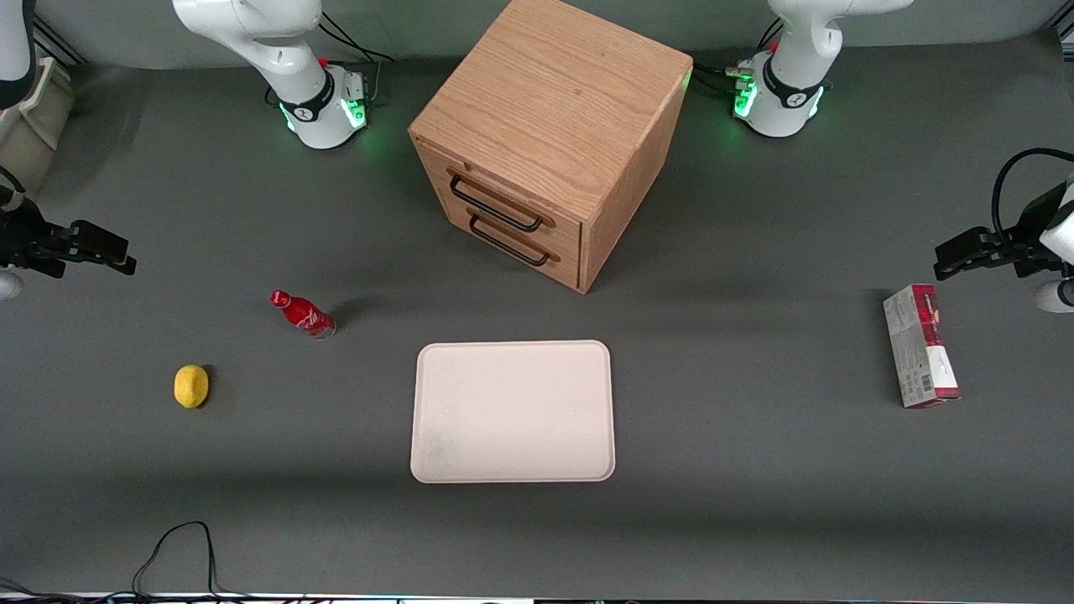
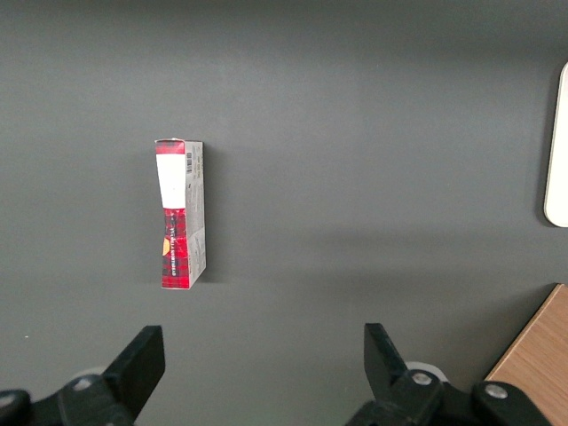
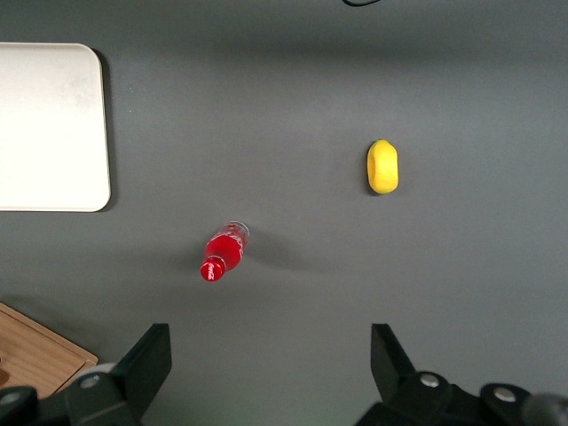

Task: Open upper drawer

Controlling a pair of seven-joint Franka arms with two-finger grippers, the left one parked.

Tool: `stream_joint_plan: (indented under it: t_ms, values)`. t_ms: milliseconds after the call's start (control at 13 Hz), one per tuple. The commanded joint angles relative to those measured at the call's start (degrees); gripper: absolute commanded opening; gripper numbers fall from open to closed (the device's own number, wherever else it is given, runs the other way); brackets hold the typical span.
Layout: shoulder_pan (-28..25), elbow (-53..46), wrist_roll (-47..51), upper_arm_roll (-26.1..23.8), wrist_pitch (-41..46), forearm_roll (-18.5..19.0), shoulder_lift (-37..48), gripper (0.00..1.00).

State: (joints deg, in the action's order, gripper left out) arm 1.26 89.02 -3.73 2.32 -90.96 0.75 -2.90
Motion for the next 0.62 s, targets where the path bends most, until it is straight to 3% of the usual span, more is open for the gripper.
stream_joint_plan:
  t_ms: [0,308,538]
  values:
    - [-1.1,-1.0,1.0,0.8,1.2,0.6,0.3,1.00]
    - [-1.2,-2.4,0.3,0.3,1.1,0.2,-1.1,1.00]
    - [-5.0,-3.4,0.2,-0.2,1.1,-2.3,-2.2,1.00]
